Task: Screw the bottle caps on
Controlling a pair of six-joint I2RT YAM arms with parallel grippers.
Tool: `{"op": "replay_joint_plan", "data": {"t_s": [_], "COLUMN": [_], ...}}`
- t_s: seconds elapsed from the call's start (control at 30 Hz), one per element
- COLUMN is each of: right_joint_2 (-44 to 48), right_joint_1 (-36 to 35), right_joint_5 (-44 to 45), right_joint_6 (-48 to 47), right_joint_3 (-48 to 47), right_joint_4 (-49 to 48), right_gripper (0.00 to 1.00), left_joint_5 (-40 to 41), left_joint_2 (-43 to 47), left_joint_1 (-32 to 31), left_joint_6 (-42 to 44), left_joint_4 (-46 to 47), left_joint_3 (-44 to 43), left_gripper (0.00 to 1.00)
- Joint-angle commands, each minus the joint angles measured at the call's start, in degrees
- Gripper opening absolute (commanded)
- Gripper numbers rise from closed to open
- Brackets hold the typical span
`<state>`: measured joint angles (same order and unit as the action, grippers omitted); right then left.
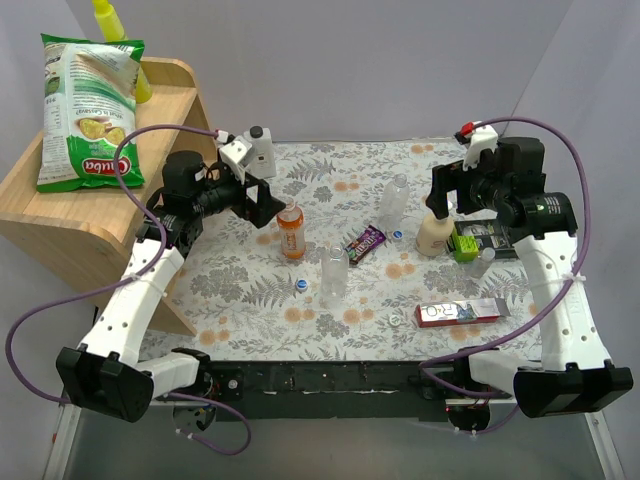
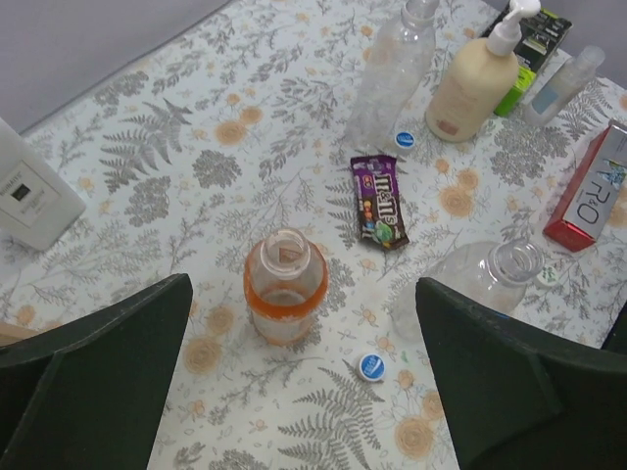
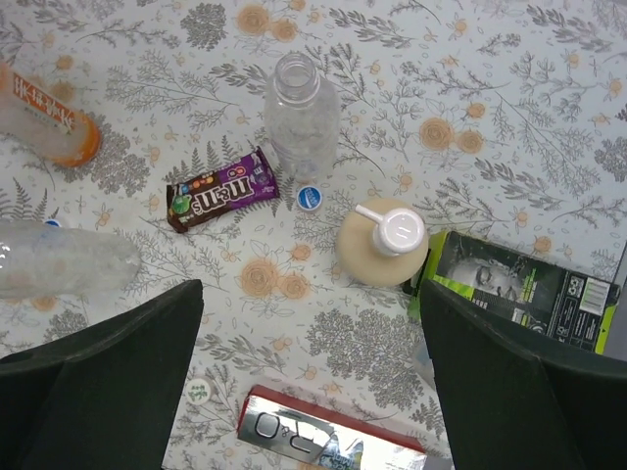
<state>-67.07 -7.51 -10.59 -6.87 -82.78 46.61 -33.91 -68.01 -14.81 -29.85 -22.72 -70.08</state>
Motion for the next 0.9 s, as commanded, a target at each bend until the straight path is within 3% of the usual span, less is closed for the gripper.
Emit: {"op": "replay_joint_plan", "data": {"t_s": [0.0, 0.23, 0.5, 0.87], "right_joint_2": [1.6, -2.5, -16.7, -33.5], "right_joint_1": [0.0, -0.4, -12.6, -24.9], "right_joint_5": [-5.4, -24.5, -21.8, -21.9], "right_joint_6": [-8.2, -20.2, -20.8, -19.7], "right_joint_3": [-1.9, -8.7, -20.5, -28.9], "right_joint_4": [-1.0, 1.2, -0.7, -9.3], "right_gripper": [0.98, 0.97, 0.90, 0.89], "left_joint_5": [-0.8, 0.3, 1.4, 4.6], "left_joint_2": [4.6, 11.5, 17.9, 21.4], "left_joint_1": [-0.4, -0.4, -0.5, -0.5], "left_joint_6": [0.2, 1.8, 2.0, 4.3], "left_joint_4": [-2.2, -4.4, -6.0, -8.7], "left_joint_3": [3.6, 13.2, 25.3, 28.2], "left_gripper": [0.98, 0.98, 0.98, 0.98]}}
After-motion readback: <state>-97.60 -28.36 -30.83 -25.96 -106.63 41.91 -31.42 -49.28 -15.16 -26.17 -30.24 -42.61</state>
